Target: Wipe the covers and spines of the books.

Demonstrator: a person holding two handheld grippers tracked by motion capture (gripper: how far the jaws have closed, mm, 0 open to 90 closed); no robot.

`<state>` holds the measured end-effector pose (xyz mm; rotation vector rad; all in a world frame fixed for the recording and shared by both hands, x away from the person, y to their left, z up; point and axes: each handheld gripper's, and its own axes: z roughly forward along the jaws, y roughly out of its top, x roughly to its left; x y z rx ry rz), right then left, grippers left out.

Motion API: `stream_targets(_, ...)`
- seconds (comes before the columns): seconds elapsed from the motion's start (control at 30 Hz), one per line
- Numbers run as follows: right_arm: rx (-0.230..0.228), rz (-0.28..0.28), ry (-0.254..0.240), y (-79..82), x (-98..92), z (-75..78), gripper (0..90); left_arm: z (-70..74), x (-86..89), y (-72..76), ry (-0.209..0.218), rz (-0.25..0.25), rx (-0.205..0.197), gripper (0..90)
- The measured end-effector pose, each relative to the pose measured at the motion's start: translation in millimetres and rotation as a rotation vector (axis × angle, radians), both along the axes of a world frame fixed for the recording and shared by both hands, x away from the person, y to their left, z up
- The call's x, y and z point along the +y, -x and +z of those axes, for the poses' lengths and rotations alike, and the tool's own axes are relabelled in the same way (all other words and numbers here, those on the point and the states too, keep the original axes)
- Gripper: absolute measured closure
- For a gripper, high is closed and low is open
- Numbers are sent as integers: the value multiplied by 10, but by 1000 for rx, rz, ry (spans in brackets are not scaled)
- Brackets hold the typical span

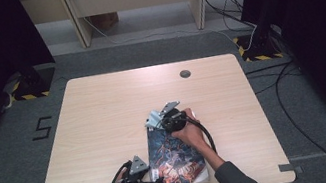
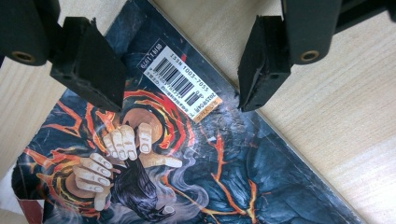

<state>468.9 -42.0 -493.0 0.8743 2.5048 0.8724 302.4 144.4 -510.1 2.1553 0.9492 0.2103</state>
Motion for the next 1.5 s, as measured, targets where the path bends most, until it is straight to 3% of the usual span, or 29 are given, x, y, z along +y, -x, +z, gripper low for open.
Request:
stream_targets(0.13, -10, 14, 28, -28, 147, 9, 739, 0, 1, -4, 0, -5, 1, 314)
stream_targets(0.37, -12, 6, 30, -73, 256, 7, 733, 0, -1, -2, 2, -2, 1, 315)
stream_targets(0.57, -33, 24, 68, -84, 344, 17, 740, 0, 0, -1, 0, -2, 1, 314)
stream_targets(0.63, -12, 34, 51, -75, 340, 19, 740, 1, 0, -7, -1, -6, 1, 314)
stream_targets(0.8, 2, 87, 32, 62, 322, 12, 742, 0, -1, -4, 1, -4, 1, 314)
stream_targets(0.93, 34, 142, -25, 233, 261, -9, 741, -1, 0, 0, 1, 0, 0, 314)
stream_targets(1.07, 33, 152, -17, 316, 236, -8, 730, -1, 0, -5, 1, -3, 1, 312)
stream_targets(1.17, 28, 153, -11, 256, 232, -1, 709, 0, -1, -1, 0, -1, 1, 313)
stream_targets(1.37, 4, 76, 30, 29, 281, 14, 711, 0, 0, -3, -1, -3, -1, 312)
stream_targets(1.5, 1, 37, 24, -113, 312, 10, 708, -3, 1, -1, 2, -1, -3, 313)
